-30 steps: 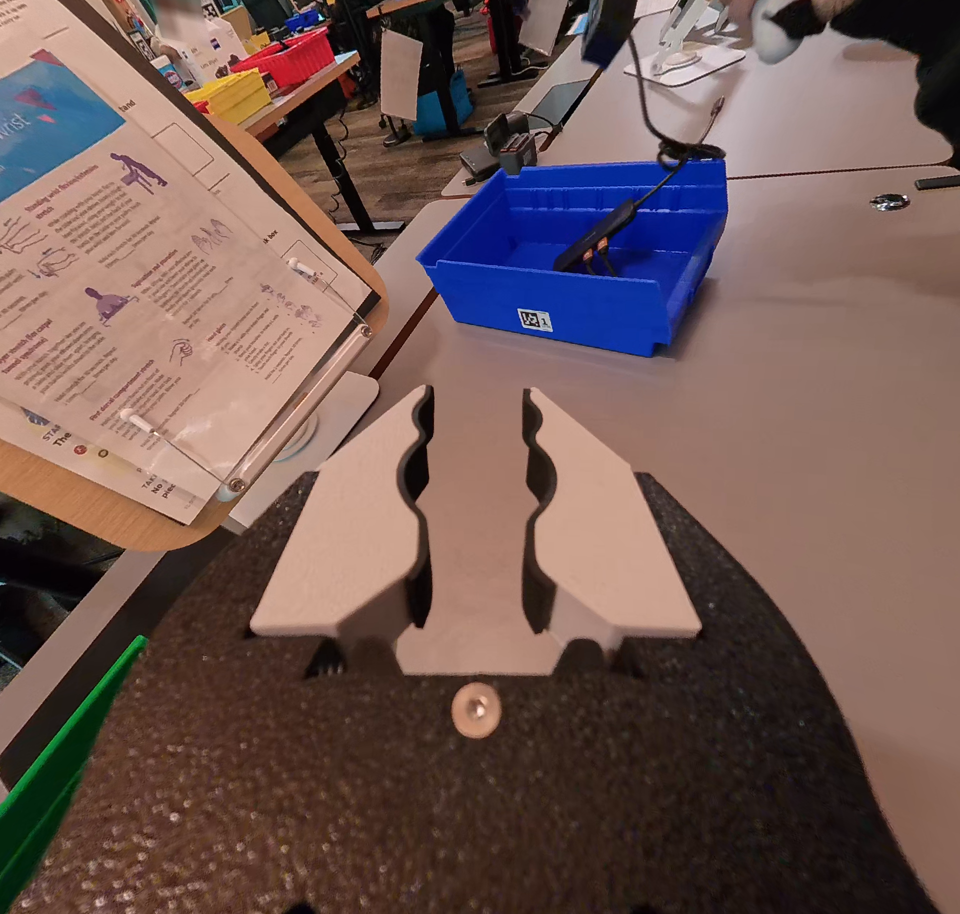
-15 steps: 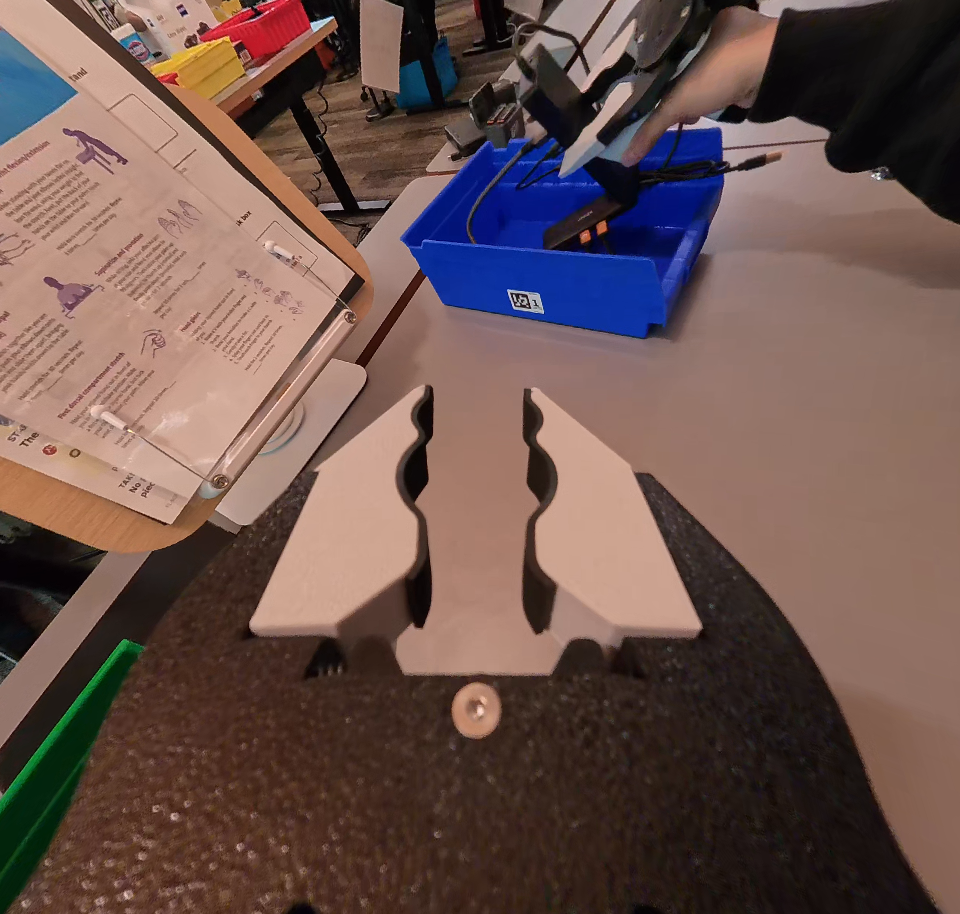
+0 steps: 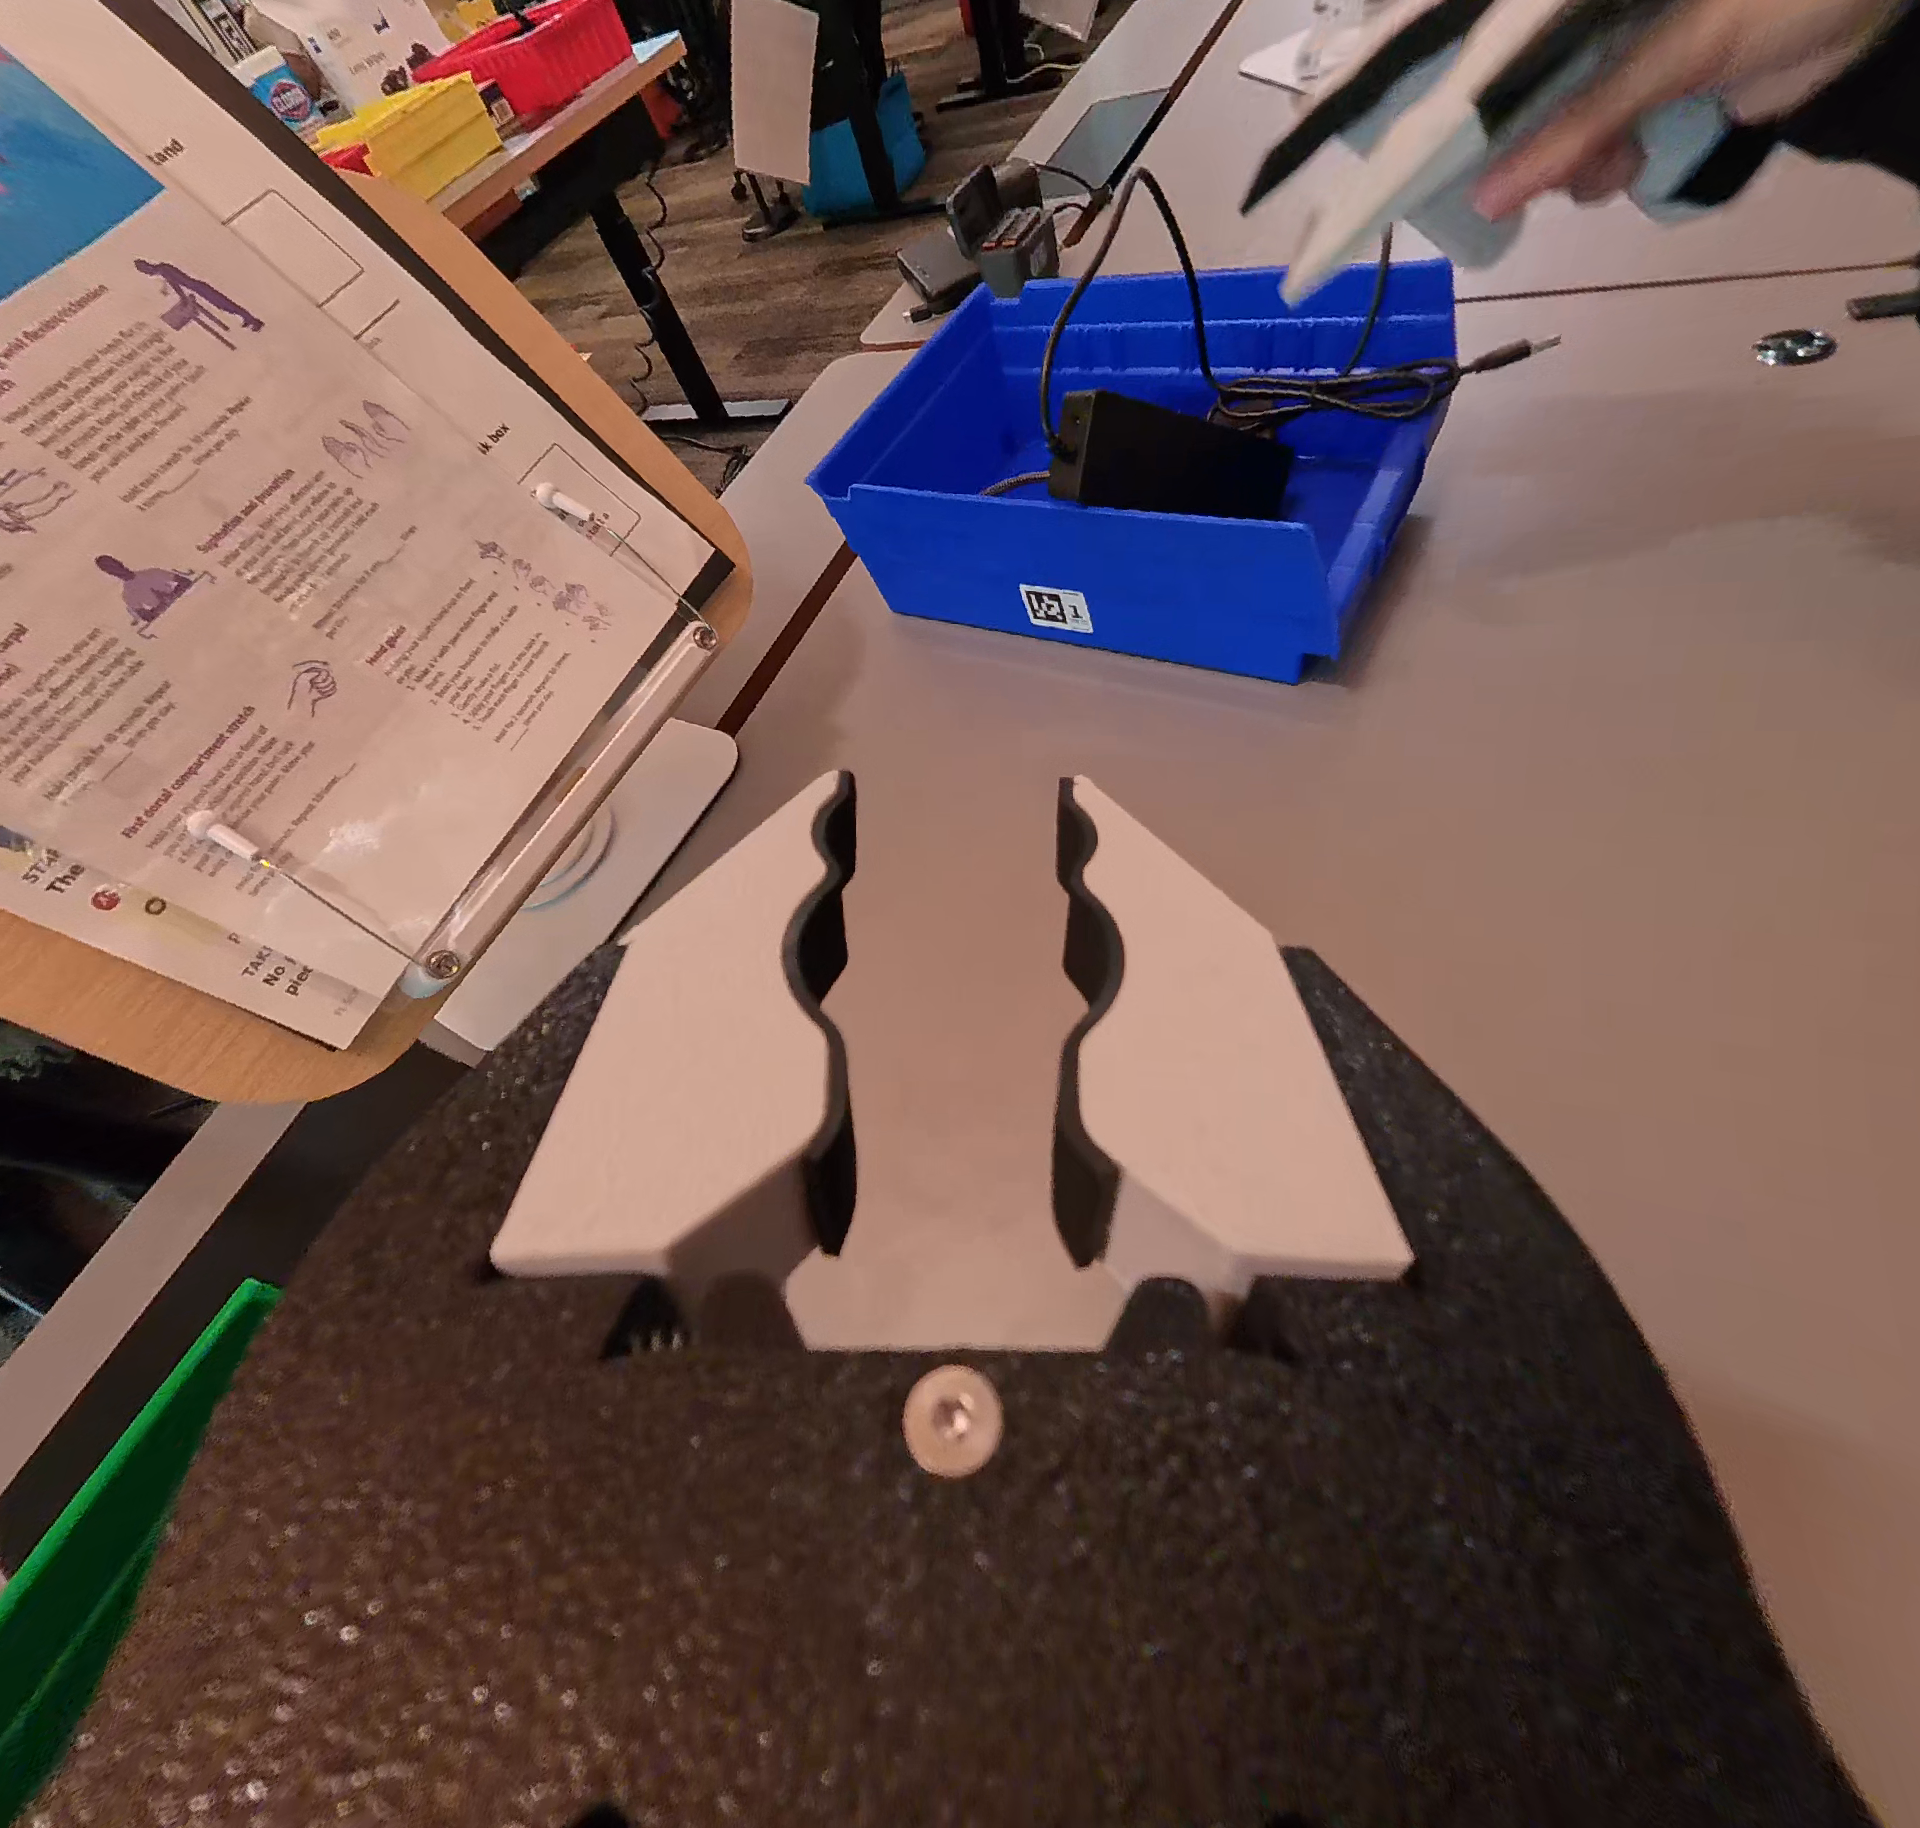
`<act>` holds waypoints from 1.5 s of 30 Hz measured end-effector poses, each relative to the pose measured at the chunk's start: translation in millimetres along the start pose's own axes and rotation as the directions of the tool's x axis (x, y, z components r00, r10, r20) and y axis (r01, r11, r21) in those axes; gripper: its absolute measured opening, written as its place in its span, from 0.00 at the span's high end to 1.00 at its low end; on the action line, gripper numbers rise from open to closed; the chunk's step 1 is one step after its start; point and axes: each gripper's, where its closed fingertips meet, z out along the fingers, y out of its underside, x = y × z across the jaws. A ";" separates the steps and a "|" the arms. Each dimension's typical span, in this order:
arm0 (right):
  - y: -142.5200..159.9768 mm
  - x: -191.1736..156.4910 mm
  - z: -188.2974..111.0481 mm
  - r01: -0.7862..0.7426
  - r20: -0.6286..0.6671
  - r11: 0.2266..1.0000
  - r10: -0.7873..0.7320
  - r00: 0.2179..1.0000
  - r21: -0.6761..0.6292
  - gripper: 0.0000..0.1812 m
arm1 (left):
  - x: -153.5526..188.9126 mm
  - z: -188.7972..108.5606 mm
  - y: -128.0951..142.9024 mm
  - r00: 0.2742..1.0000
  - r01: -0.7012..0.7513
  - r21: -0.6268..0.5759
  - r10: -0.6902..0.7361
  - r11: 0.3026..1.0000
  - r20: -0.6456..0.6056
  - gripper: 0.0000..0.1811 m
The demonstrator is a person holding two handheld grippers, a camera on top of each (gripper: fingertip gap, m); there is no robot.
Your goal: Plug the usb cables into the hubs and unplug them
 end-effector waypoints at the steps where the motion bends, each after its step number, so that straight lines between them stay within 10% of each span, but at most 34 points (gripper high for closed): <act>1: 8.1 -11.8 -1.4 0.011 0.006 1.000 -0.011 1.000 0.015 0.55 | -0.5 1.4 -1.6 1.000 0.009 0.008 -0.010 1.000 0.008 0.79; 16: 99.5 55.3 -70.1 -0.102 -0.449 0.968 0.198 0.871 0.229 0.46 | 129.5 211.9 -11.1 0.964 0.193 0.088 -0.206 0.977 0.168 0.52; 23: 139.9 117.1 -48.2 -0.283 -0.380 0.898 0.405 0.832 0.336 0.67 | 119.6 254.3 7.2 0.887 0.332 0.105 -0.348 0.937 0.304 0.83; 26: 129.1 106.2 -37.0 -0.255 -0.293 0.892 0.374 0.880 0.373 0.99 | 118.2 247.3 11.4 0.885 0.314 0.119 -0.335 0.942 0.322 0.88; 32: 124.3 53.2 -27.3 -0.197 -0.288 0.944 0.272 0.918 0.264 0.99 | 105.0 195.9 37.4 0.868 0.281 0.086 -0.292 0.956 0.402 0.92; 45: 109.8 -194.6 14.5 -0.081 0.001 0.973 0.082 0.997 0.218 0.97 | 67.4 -33.1 144.4 0.755 0.310 0.060 -0.283 0.949 0.592 0.95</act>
